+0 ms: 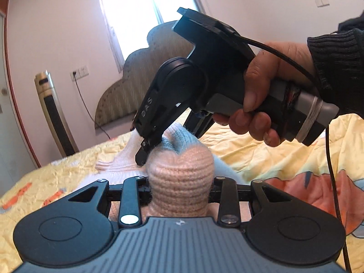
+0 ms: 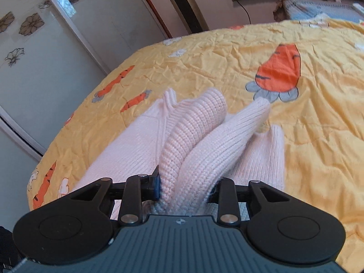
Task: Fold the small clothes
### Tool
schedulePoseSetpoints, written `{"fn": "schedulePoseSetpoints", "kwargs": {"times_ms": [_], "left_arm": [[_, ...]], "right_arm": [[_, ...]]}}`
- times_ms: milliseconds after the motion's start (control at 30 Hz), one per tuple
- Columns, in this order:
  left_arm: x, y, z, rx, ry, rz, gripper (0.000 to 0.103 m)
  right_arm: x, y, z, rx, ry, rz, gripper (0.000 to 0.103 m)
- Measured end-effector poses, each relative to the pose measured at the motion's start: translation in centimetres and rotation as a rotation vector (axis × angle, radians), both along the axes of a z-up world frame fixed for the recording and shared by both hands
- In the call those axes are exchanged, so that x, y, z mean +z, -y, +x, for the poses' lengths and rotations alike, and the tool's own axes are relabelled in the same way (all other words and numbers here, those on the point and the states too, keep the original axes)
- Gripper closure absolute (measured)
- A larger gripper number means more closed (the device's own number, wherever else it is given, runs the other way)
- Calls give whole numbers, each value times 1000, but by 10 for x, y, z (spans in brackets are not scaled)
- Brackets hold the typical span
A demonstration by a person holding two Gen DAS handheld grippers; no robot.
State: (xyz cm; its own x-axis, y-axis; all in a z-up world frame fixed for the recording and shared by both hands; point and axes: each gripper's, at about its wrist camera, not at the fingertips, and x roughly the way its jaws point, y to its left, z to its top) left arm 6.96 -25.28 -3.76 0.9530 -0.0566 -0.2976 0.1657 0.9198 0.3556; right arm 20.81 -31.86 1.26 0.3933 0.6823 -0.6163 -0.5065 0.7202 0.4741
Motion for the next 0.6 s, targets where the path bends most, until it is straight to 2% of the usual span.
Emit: {"fn": "schedulePoseSetpoints", "kwargs": {"times_ms": [67, 133, 167, 233, 267, 333, 367, 400, 467, 533, 600], "left_arm": [[-15, 9, 5, -12, -40, 30, 69], [-19, 19, 7, -8, -35, 91, 68], [-18, 18, 9, -9, -35, 68, 67], [-15, 13, 10, -20, -42, 33, 67], [-12, 9, 9, -31, -40, 23, 62], [-5, -3, 1, -97, -42, -4, 45], [1, -14, -5, -149, -49, -20, 28], [5, -24, -14, -191, -50, -36, 20], [13, -43, -32, -238, -39, -77, 20], [22, -64, -43, -255, -51, -136, 20], [31, -87, -46, -212, -75, -200, 20]], "right_arm": [[1, 14, -2, 2, 12, 43, 70], [-16, 26, 1, -10, -21, 24, 70], [-28, 35, 3, -33, -47, 61, 64], [-45, 54, 7, -74, -101, 208, 64], [-51, 64, 7, -105, -131, 272, 64], [-54, 74, 2, -151, -163, 349, 60], [-53, 79, -2, -170, -165, 370, 58], [-49, 84, -7, -192, -160, 377, 54], [-35, 96, -18, -269, -124, 358, 42], [-20, 107, -29, -338, -72, 344, 41], [-7, 111, -35, -351, -35, 365, 41]]}}
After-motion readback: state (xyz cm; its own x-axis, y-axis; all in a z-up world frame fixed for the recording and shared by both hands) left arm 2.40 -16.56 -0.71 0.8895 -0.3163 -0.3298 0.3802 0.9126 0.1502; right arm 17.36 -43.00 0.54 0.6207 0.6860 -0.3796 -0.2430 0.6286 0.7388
